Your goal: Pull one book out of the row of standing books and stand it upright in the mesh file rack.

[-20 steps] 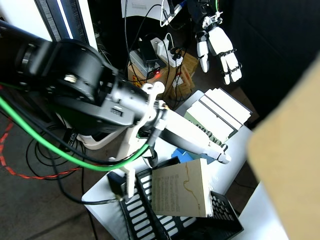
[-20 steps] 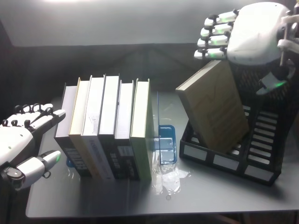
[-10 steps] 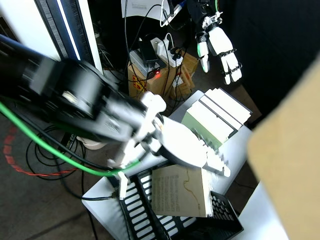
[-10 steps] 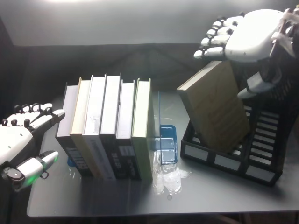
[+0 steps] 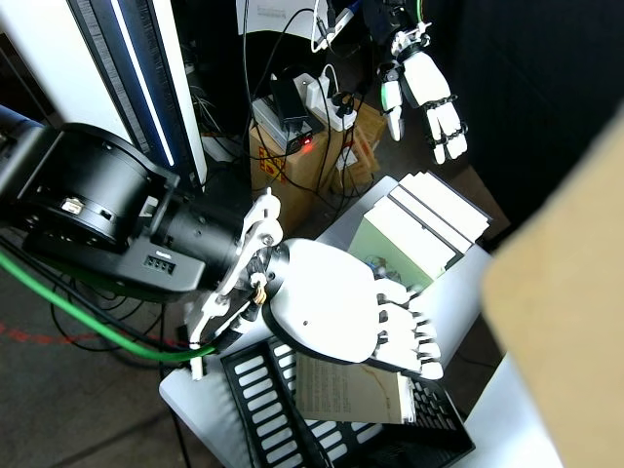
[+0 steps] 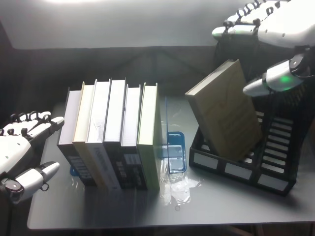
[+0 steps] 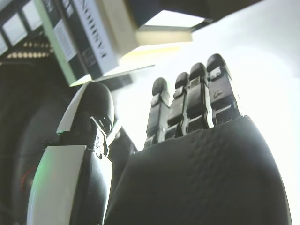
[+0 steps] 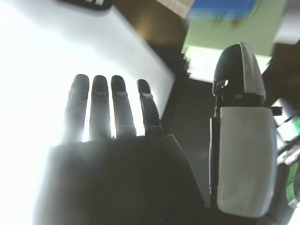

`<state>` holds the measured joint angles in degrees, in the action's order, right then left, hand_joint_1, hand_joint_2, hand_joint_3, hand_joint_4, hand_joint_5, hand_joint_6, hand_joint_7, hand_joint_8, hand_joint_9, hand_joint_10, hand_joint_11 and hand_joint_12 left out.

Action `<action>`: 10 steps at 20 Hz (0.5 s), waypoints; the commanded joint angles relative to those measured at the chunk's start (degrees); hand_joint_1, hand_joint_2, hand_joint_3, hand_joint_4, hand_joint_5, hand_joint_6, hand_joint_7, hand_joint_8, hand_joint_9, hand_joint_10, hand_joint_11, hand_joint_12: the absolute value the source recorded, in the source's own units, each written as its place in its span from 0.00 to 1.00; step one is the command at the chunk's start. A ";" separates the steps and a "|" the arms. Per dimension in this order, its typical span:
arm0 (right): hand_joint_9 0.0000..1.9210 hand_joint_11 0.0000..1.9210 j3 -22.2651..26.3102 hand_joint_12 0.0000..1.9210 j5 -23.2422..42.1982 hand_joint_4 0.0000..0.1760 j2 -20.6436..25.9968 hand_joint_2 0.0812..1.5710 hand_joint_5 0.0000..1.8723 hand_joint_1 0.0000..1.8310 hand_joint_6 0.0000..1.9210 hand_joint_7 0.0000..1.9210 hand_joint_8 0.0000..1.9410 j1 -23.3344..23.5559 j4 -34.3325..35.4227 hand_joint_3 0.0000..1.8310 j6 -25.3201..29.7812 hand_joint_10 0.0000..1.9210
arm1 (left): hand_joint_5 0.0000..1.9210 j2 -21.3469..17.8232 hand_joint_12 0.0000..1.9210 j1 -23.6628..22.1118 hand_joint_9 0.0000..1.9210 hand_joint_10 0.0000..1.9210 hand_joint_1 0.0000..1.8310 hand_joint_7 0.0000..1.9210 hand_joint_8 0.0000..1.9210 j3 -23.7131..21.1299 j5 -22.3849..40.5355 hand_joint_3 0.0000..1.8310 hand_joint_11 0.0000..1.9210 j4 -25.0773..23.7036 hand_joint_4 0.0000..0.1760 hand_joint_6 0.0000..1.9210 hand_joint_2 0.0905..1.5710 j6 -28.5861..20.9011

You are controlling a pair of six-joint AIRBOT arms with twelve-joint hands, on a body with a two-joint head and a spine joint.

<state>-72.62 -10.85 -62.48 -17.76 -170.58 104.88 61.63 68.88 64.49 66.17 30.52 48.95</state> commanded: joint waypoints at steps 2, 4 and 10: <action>0.00 0.00 1.28 0.00 -11.10 0.53 2.32 0.72 0.00 0.29 0.00 0.00 0.00 -1.00 -1.99 0.01 3.29 0.00 | 0.08 -0.24 0.00 0.50 0.00 0.00 0.35 0.02 0.00 -0.07 6.58 0.00 0.00 -0.13 0.12 0.00 0.90 -0.17; 0.00 0.00 2.87 0.00 -16.72 0.47 4.14 0.67 0.00 0.29 0.00 0.00 0.00 -3.17 -1.99 0.00 7.96 0.00 | 0.07 -0.27 0.00 0.64 0.00 0.00 0.32 0.01 0.00 -0.21 6.61 0.00 0.00 0.28 0.15 0.00 0.91 -0.18; 0.00 0.00 3.19 0.00 -39.08 0.46 9.12 0.69 0.00 0.25 0.00 0.00 0.00 -17.23 -1.99 0.01 32.64 0.00 | 0.07 -0.46 0.00 1.05 0.00 0.00 0.32 0.01 0.00 -0.50 6.97 0.00 0.00 0.77 0.20 0.00 0.91 -0.19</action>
<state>-69.38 -40.23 -53.63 -36.67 -170.60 138.50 61.63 70.17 63.96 66.52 31.90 48.95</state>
